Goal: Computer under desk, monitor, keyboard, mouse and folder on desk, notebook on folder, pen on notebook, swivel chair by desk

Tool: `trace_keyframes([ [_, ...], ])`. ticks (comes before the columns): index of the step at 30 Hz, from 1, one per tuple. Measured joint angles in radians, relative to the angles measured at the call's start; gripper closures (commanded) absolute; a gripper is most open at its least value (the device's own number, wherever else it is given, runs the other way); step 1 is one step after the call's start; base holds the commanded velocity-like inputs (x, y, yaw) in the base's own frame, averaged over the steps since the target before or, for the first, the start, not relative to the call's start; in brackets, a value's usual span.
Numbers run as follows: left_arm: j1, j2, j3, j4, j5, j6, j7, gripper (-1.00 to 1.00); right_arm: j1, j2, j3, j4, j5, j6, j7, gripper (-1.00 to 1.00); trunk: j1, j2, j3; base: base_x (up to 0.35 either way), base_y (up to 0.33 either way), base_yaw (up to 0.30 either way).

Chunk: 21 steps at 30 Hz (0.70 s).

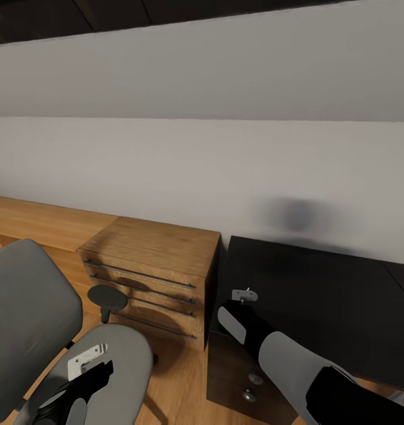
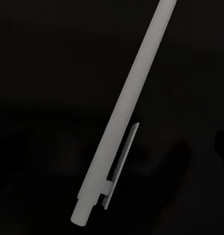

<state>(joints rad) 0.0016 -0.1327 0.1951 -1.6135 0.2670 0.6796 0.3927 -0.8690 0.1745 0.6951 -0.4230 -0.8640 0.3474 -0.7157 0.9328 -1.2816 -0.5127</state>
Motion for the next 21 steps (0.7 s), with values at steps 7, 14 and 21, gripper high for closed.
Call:
trace_keyframes([
  [7,0.0,0.0,0.0,0.0,0.0,0.001,0.0,-1.0,0.0,0.0,0.0,0.0,0.0,0.0,0.0,-1.0,0.0,0.0,0.0,0.0,0.0,0.0],
  [14,0.0,0.0,0.001,0.0,0.0,0.001,0.0,-1.0,0.0,0.0,-0.002,0.0,0.0,0.0,0.003,-1.0,0.0,0.0,0.0,0.0,0.0,0.0],
  [21,0.0,0.001,0.001,0.0,0.0,0.001,0.0,-1.0,0.0,0.0,-0.007,0.001,-0.002,-0.001,0.005,-1.0,0.0,0.0,0.0,0.0,0.0,0.0],
])
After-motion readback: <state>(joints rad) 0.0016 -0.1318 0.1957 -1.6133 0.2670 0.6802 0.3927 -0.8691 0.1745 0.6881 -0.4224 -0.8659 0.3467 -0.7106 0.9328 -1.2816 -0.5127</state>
